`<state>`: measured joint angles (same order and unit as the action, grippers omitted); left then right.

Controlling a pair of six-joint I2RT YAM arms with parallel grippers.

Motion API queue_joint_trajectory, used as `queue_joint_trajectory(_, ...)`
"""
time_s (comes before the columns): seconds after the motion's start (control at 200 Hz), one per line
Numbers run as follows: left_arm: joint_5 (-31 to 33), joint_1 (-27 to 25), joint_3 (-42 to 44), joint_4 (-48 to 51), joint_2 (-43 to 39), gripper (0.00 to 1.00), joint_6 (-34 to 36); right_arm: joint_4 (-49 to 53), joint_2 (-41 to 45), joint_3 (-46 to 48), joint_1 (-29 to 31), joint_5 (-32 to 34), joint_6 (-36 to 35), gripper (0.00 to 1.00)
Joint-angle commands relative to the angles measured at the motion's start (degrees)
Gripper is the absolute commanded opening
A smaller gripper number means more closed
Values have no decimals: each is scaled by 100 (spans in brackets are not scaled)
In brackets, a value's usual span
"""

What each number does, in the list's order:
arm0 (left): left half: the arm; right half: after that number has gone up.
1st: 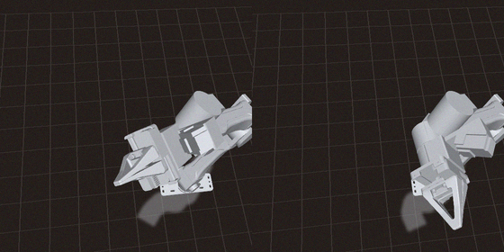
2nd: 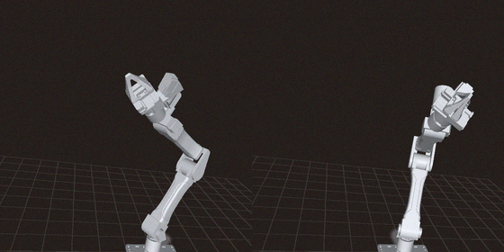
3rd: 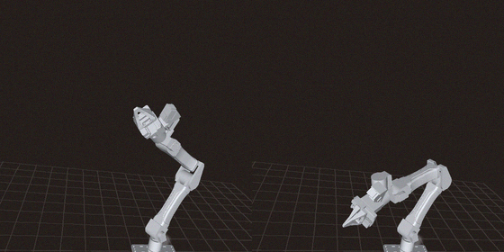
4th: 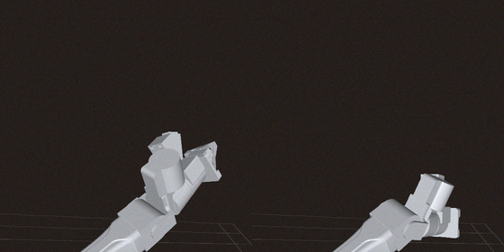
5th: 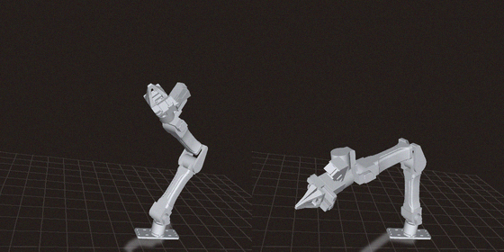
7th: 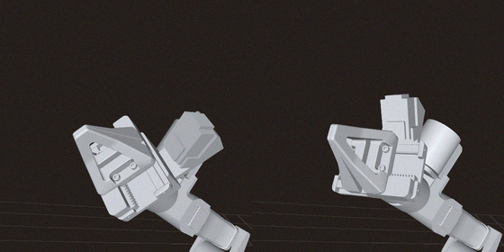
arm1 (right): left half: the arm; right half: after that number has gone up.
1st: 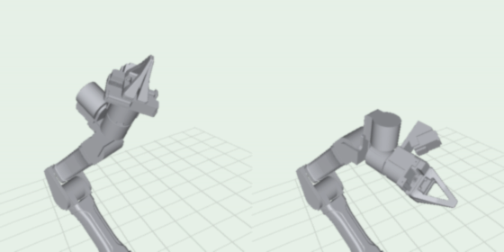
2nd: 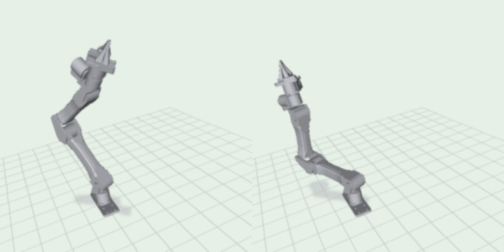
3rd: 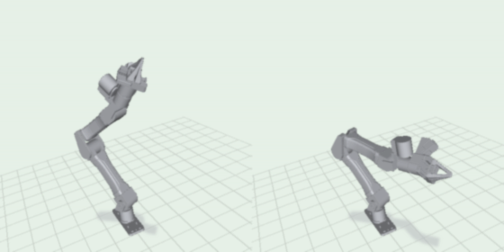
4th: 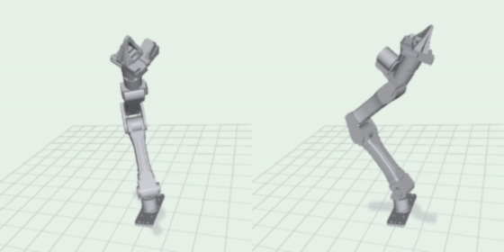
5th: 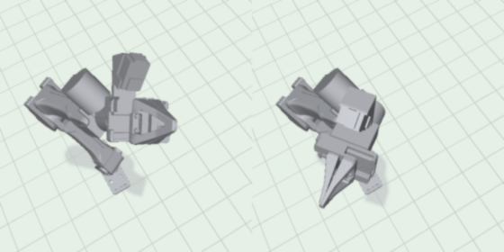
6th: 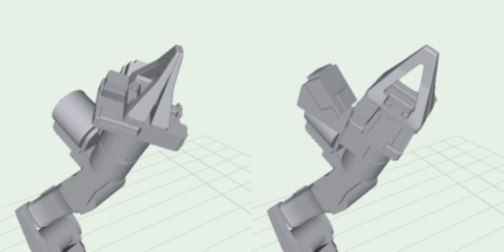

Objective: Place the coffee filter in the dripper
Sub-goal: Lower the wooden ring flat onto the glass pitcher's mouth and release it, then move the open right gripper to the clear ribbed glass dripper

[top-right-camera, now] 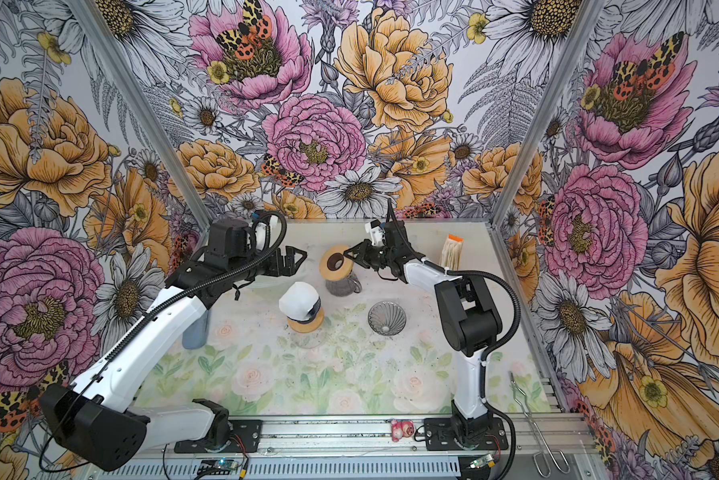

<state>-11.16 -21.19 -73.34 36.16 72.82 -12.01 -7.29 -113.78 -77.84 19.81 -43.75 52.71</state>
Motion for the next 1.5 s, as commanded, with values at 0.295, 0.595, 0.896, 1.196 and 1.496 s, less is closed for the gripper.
queue_joint_trajectory(0.295, 34, 3, -44, 75, 12, 99, -69, -650, -82, 204, -153, 42, 145, 10)
queue_joint_trajectory(0.595, 50, -33, -77, 75, 62, 99, -95, -747, -161, 329, -163, 35, 187, 20)
queue_joint_trajectory(0.896, 85, -87, -94, 76, 92, 99, -114, -730, -39, 545, -257, 138, 144, 29)
queue_joint_trajectory(1.196, 95, -109, -93, 75, 112, 99, -117, -711, 74, 670, -333, 235, 100, 31)
queue_joint_trajectory(1.496, 114, -110, -113, 75, 84, 99, -82, -234, 572, 828, -390, 514, -269, 35)
